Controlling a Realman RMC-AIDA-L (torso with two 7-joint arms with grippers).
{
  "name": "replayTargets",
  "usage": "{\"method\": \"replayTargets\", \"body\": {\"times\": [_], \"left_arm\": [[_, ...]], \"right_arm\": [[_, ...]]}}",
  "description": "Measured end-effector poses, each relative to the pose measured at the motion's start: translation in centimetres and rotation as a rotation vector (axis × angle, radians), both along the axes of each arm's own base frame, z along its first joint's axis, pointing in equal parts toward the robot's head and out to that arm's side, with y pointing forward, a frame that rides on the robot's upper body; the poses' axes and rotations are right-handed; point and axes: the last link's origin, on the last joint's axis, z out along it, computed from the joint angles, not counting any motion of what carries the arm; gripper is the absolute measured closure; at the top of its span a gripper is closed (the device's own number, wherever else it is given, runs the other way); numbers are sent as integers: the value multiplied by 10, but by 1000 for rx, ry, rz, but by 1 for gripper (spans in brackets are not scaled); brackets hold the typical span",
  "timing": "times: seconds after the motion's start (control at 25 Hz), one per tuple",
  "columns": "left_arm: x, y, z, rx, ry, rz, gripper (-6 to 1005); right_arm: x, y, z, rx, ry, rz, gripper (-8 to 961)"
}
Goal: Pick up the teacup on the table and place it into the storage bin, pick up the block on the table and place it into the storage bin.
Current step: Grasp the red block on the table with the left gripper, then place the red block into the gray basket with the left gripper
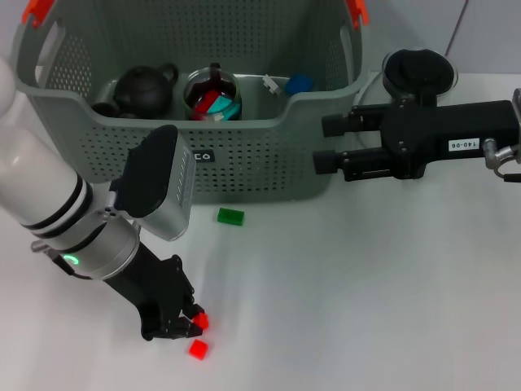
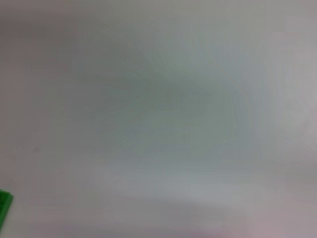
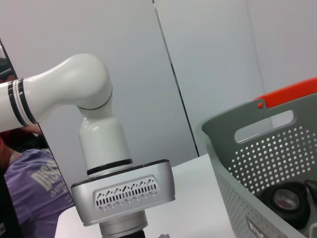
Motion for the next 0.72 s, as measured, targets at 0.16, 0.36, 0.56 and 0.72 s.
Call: {"method": "replayTargets", "body": {"times": [0.16, 0.36, 0.56, 0.72], "left_arm": [[2, -1, 0, -12, -4, 3, 820], [8, -2, 5, -20, -21, 2, 820], [21, 5, 28, 12, -123, 25, 819], [37, 18, 69, 85, -329, 57, 819]], "right_arm": [[1, 0, 0, 1, 1, -2, 179], [2, -1, 1, 0, 0, -2, 178], [2, -1, 2, 0, -1, -2, 178], [3, -1, 3, 1, -3, 1, 178]]}}
